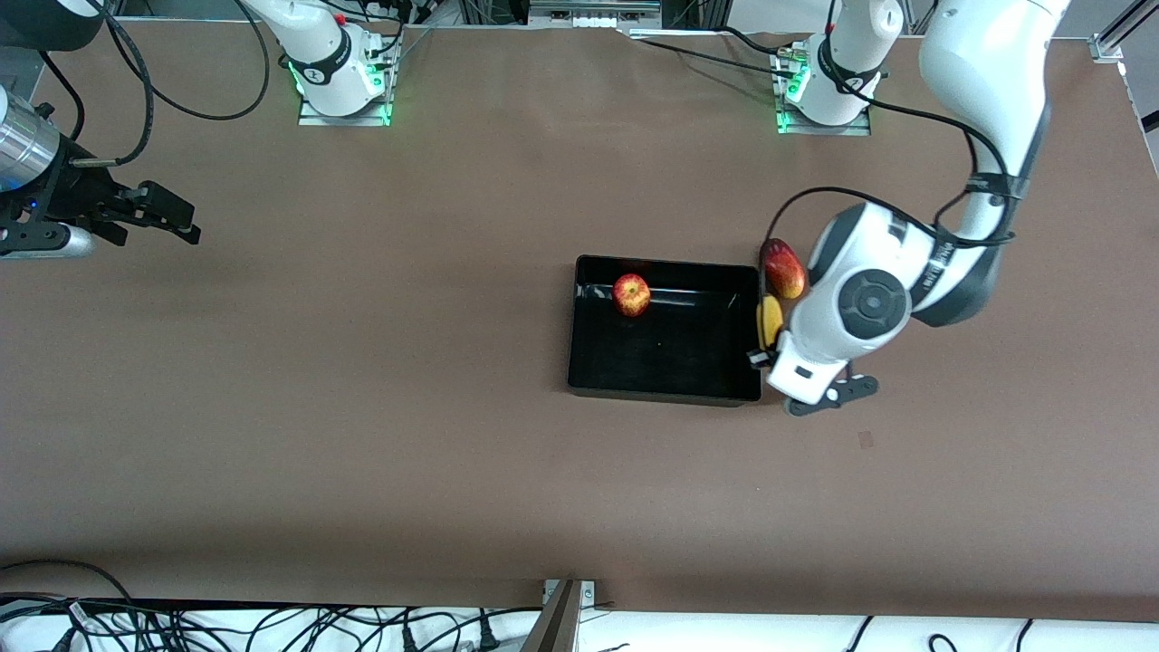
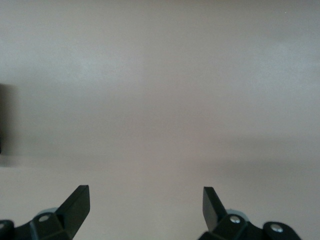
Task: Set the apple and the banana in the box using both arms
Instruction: 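Lift the banana with the left gripper and carry it over the box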
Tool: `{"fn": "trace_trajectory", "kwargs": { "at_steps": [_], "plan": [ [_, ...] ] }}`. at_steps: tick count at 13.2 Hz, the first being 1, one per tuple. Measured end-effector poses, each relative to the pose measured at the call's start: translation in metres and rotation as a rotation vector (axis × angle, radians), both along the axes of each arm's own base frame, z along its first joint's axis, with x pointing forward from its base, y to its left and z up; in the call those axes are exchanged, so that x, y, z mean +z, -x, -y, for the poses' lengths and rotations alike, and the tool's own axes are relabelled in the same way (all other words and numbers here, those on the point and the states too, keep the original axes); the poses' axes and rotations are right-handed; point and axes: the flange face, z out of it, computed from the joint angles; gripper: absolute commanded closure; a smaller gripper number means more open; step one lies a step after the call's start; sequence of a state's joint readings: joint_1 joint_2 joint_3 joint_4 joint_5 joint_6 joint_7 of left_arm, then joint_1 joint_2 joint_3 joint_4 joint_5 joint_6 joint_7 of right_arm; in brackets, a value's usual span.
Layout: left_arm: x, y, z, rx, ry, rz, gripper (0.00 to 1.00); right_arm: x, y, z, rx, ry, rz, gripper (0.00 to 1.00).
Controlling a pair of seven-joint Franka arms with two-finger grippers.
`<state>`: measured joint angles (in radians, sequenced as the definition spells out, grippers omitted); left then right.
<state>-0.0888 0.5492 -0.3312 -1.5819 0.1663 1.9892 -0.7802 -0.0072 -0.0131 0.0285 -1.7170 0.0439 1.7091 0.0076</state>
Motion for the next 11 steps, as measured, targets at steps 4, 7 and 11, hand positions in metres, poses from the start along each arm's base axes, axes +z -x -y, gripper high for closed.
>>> {"fn": "trace_trajectory", "kwargs": {
  "at_steps": [4,7,11],
  "plan": [
    [0.012,0.025,0.062,-0.058,0.019,0.030,1.00,0.000,0.000,0.000,0.000,0.000,0.000,0.00],
    [-0.003,0.038,0.088,-0.121,0.054,0.047,1.00,0.000,0.000,0.000,0.000,0.000,0.000,0.00],
    [-0.053,0.057,0.100,-0.212,0.089,0.039,1.00,0.000,0.000,0.000,0.000,0.000,0.000,0.00]
  ]
}}
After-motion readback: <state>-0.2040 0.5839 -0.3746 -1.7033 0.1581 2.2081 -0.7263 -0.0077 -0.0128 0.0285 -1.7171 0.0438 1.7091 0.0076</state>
